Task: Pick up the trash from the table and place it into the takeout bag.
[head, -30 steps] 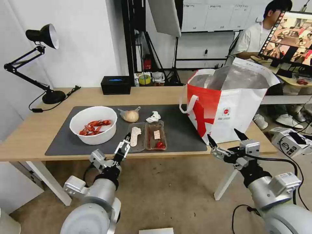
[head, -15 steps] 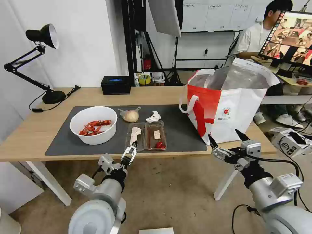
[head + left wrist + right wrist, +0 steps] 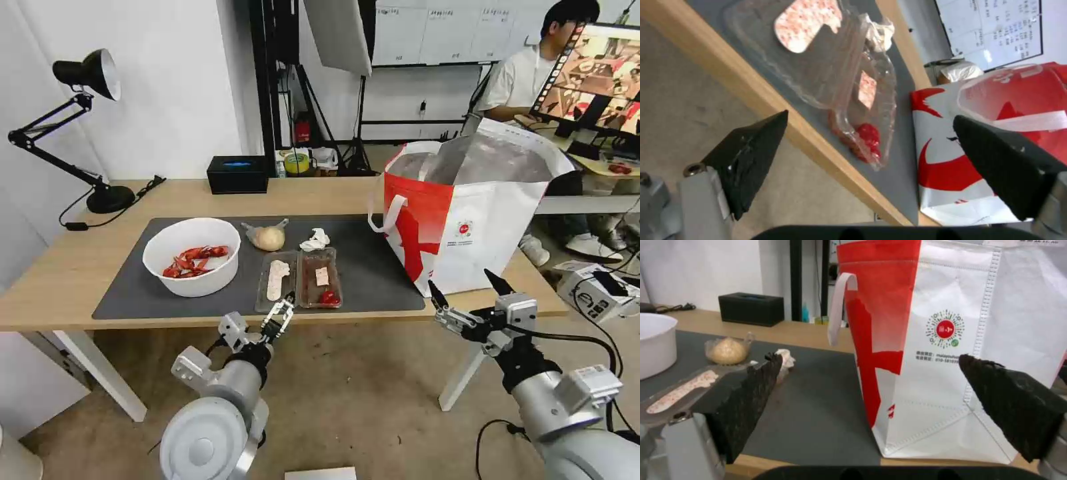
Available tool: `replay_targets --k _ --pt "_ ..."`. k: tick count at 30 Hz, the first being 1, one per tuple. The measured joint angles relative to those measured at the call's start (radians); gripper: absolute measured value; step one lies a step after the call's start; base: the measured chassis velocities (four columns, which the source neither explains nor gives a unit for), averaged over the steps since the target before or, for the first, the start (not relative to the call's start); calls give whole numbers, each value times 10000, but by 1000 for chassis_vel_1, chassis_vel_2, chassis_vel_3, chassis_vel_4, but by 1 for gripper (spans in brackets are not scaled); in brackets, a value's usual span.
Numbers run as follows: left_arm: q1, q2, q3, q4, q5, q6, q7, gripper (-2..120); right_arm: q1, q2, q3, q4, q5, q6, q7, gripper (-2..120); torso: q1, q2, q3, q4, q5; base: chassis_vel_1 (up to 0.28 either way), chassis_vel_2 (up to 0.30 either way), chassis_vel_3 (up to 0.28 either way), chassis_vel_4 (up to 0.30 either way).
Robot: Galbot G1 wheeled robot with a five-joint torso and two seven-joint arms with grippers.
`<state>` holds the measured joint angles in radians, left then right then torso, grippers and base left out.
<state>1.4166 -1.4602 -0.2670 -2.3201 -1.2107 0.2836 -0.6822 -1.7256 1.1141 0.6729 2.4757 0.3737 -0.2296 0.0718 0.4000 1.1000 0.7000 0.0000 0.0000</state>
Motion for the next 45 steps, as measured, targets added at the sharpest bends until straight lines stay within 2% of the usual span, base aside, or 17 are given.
replay_targets --k 25,45 --pt "-1482 -83 480 1603 -123 -72 -152 100 -93 362 138 -335 -270 195 -25 100 0 0 0 0 0 0 0 0 0" --pt "-1907 -407 448 2186 -136 -203 -482 100 -99 372 112 -478 -337 316 -36 100 -1 1 -2 0 1 0 0 0 0"
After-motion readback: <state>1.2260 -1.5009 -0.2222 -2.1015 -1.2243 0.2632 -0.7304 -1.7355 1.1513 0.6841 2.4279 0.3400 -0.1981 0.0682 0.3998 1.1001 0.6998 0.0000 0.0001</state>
